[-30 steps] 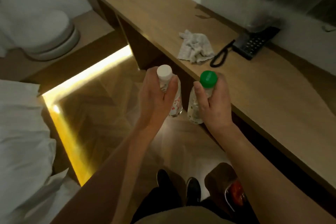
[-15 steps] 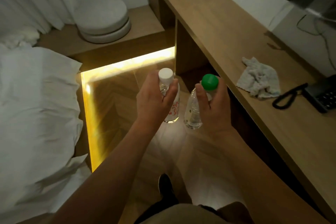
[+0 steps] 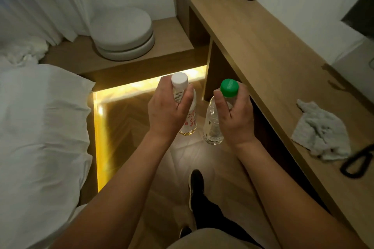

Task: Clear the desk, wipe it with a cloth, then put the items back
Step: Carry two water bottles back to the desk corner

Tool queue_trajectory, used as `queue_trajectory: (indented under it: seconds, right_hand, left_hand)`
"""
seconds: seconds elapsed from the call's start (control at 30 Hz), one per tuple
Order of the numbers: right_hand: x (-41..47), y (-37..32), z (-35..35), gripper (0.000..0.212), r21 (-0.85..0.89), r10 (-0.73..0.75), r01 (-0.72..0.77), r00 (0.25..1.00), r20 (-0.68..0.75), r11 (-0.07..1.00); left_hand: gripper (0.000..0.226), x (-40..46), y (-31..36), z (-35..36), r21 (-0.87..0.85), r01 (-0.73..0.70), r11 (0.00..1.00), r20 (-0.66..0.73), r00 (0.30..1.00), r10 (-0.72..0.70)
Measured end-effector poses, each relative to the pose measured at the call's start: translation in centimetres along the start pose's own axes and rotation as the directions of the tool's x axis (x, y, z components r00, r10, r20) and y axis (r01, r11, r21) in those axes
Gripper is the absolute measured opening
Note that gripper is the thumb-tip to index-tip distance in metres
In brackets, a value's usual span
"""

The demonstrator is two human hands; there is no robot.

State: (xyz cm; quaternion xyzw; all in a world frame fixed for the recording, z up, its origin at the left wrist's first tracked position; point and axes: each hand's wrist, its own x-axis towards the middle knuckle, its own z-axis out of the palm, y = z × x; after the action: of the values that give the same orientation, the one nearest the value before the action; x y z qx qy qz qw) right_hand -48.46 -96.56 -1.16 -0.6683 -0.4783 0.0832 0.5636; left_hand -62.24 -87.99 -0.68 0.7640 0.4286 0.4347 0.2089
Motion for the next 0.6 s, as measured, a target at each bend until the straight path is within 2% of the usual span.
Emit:
queue_trajectory:
  seconds: [0.4, 0.6]
  right_hand:
    - [18.3, 3.1, 8.6, 0.042, 0.063, -0.027, 0.022, 0.997, 0.077, 0.998]
    - [25.4, 5.2, 13.6, 0.033, 0.056, -0.045, 0.039, 0.993, 0.105, 0.998]
  left_hand:
    - [0.049, 17.3, -5.5, 3.8, 0.106, 0.040, 0.994, -0.076, 0.997, -0.032]
    - [0.051, 24.6, -10.1, 6.0, 0.092, 0.087, 0.992, -0.074, 0.994, -0.080]
